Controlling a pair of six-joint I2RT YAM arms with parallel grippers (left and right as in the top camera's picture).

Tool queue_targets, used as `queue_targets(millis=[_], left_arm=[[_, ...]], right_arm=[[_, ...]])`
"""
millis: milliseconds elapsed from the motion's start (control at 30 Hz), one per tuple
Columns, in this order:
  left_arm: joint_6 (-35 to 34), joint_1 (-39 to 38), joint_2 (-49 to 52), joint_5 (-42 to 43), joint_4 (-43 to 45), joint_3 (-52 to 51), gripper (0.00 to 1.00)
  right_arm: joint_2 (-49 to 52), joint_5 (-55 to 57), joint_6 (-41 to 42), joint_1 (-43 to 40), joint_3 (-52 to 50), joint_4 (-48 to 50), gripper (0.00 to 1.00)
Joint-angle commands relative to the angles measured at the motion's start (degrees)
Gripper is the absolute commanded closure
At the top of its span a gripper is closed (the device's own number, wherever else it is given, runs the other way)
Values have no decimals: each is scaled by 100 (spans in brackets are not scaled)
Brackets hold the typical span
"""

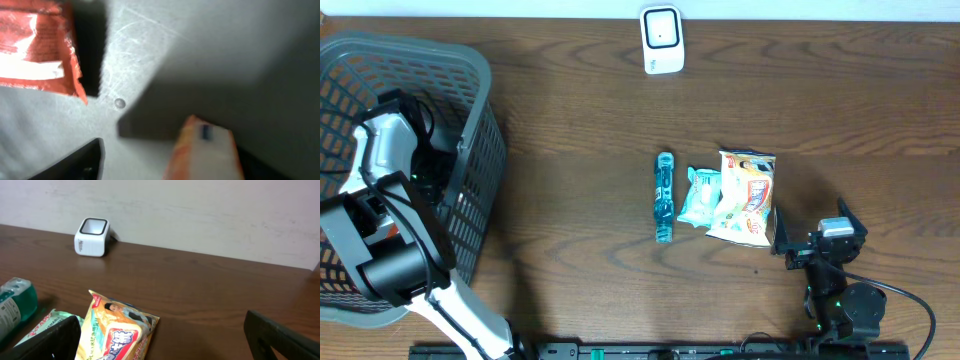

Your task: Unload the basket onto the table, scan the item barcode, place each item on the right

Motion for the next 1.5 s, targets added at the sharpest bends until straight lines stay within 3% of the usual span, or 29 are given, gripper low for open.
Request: queue_targets(millis=[0, 167, 400, 600, 800, 1067, 1233, 1467], left_arm=[[-39, 13, 334, -74, -24, -363, 39], [-39, 13, 332, -76, 20, -361, 69], [240, 15, 140, -76, -15, -308, 90], [487, 111, -680, -79, -190, -173, 92], [481, 157, -2518, -50, -243, -170, 92], [479, -52, -4802, 951, 157, -173, 92], [483, -1016, -5650, 1379, 144, -201, 92], [485, -2911, -5552, 1355, 118, -365, 92]], right_arm=[[-26, 7, -63, 39, -15, -11, 1], [-26, 7, -63, 39, -15, -11, 1], [-26, 4, -63, 39, -15, -11, 1], [-26, 7, -63, 39, -15, -11, 1], [-26, 7, -63, 39, -15, -11, 1], [-26, 4, -63, 39, -15, -11, 1], [-26, 4, -63, 39, -15, -11, 1], [-26, 4, -63, 39, -15, -11, 1]])
